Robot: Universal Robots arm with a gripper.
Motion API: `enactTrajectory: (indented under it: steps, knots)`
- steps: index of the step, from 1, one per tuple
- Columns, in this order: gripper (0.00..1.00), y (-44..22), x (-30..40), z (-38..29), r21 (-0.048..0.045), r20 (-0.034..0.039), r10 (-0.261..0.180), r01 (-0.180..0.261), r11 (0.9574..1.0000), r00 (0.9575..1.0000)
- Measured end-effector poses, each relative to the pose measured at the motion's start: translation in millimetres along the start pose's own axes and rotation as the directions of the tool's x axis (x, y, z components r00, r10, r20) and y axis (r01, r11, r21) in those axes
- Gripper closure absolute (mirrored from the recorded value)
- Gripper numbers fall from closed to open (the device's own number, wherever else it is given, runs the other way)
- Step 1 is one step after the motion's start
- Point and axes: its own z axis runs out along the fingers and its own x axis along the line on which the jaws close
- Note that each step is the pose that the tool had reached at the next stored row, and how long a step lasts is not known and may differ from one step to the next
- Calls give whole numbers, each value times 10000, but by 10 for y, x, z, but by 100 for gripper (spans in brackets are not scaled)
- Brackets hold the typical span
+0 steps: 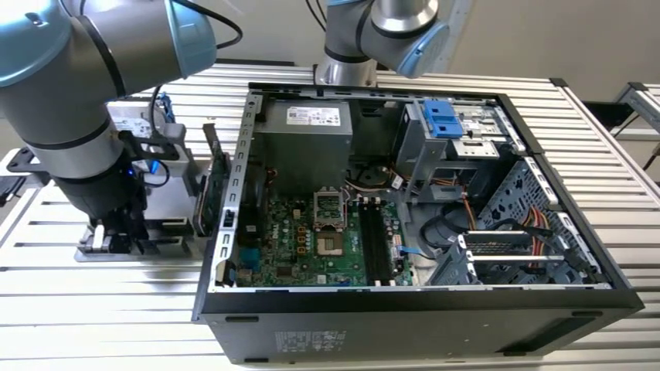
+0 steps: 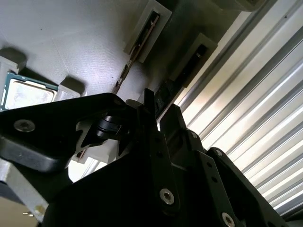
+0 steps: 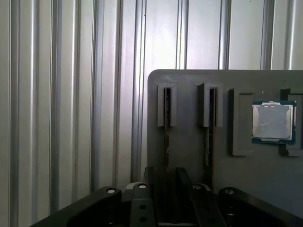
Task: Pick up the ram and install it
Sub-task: 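Pick up the ram and move it above insertion slot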
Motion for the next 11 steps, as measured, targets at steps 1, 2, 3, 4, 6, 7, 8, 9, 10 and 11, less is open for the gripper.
enactTrajectory:
  steps: [1,2,3,4,6,7,8,9,10,11]
  knots:
    - [0,0,-1,0,1,-1,0,0,10000,10000]
    - [0,0,-1,0,0,-2,0,0,10000,10000]
    - [0,0,-2,0,1,-1,0,0,10000,10000]
    - [0,0,-2,1,1,-1,1,-1,10000,10000]
    - [0,0,-2,1,1,-1,1,-1,10000,10000]
    - [0,0,-2,1,2,0,1,-1,10000,10000]
    - [100,0,-2,1,1,0,1,-1,10000,10000]
    - [100,0,-2,1,2,1,0,0,10000,10000]
    - [100,0,-2,1,2,0,1,-1,10000,10000]
    - [100,0,-2,1,1,1,1,-1,10000,10000]
